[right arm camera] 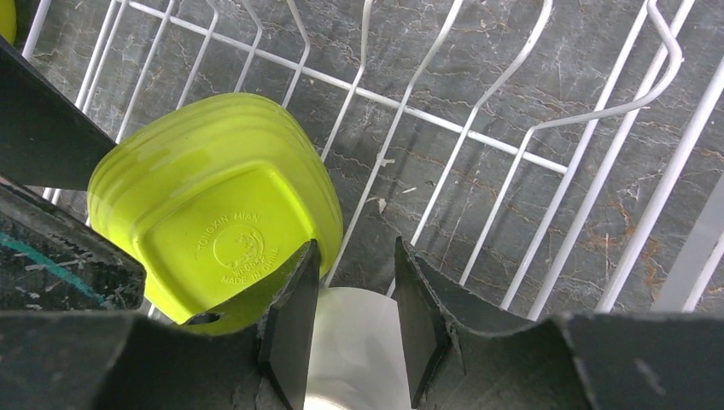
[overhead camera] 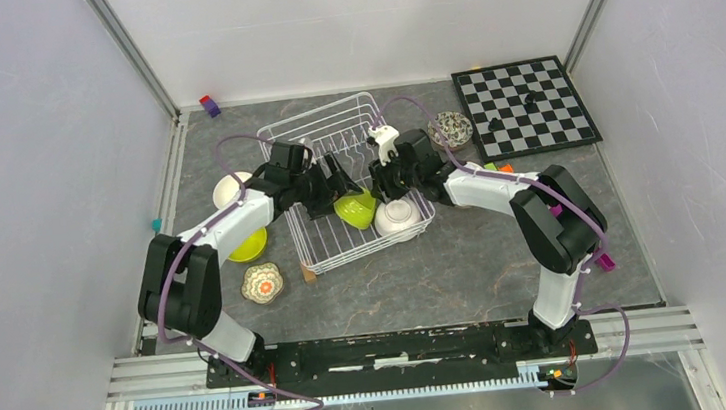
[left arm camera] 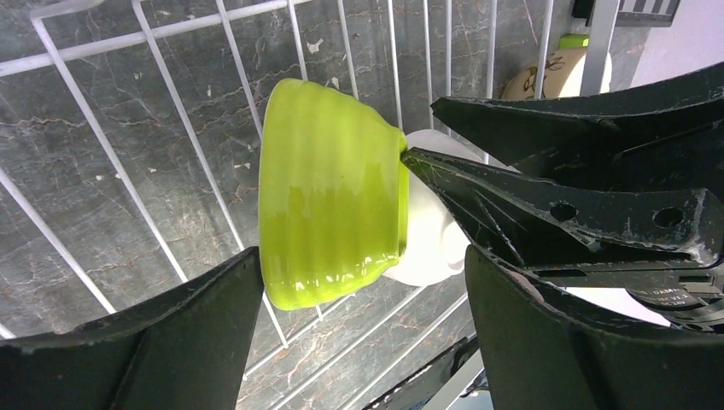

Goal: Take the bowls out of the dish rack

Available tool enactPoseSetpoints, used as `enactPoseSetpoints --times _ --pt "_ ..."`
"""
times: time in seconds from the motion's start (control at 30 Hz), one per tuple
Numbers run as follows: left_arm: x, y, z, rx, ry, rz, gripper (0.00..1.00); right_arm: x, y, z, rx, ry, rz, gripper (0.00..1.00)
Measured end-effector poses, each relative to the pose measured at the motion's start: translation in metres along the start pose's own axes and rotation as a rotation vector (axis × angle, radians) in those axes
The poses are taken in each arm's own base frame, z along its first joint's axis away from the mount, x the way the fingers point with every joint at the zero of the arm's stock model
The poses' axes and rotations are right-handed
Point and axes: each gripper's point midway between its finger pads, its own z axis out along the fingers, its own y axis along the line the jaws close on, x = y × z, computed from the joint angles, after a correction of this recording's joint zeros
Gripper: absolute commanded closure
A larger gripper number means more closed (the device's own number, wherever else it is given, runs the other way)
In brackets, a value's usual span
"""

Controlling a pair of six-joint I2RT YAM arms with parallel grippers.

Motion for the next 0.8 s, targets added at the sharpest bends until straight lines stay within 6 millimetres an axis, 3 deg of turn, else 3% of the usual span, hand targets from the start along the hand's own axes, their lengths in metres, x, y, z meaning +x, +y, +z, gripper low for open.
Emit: enactPoseSetpoints --times 0.17,0.37,0.53,0.8 --pt "0.0 -0.003 0.002 0.023 -0.005 -0.013 0.3 0.002 -0.003 0.0 0.002 0.002 0.0 0.55" --pt "0.001 -0.003 0.005 0.039 -0.008 -0.02 0.35 0.002 -0.005 -0.001 0.012 -0.006 -0.001 0.52" --pt "0.001 -0.006 0.012 0.065 0.004 -0.021 0.48 0.001 -0.005 -0.006 0.016 -0.016 -0.005 0.51" --pt "-0.005 -0.021 0.016 0.142 -0.006 -0.037 0.53 -0.001 -0.006 -0.014 0.027 -0.022 -0.006 0.48"
